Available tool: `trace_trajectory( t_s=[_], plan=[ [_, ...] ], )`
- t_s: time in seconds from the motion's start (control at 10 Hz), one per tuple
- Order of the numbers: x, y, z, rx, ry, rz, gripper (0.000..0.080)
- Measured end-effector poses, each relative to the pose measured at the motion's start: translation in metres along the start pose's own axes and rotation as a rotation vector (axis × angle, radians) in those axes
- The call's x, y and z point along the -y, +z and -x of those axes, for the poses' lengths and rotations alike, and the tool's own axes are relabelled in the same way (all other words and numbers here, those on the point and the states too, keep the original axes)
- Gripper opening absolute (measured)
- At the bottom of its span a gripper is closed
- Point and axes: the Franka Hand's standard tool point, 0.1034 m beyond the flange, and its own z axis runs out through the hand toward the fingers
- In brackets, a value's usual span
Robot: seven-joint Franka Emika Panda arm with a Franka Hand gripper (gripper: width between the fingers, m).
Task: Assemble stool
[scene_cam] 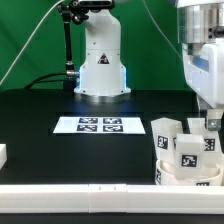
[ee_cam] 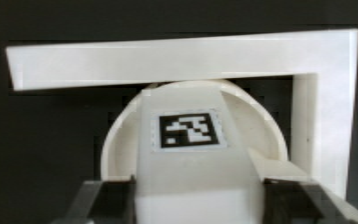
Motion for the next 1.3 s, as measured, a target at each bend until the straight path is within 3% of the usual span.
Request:
trace_trajectory(
  t_s=[0.3, 1.2, 1.3],
  plan=[
    [0.0001, 0.0001, 0.0039, 0.009, 0.21, -0.008, 0.0337],
    [-0.0002, -0.0002, 0.0105, 0.049, 0.213, -0.007, 0.0345],
    [0.0027, -0.0052, 0.0082, 0.053, 0.154, 0.011, 0.0514]
  ],
)
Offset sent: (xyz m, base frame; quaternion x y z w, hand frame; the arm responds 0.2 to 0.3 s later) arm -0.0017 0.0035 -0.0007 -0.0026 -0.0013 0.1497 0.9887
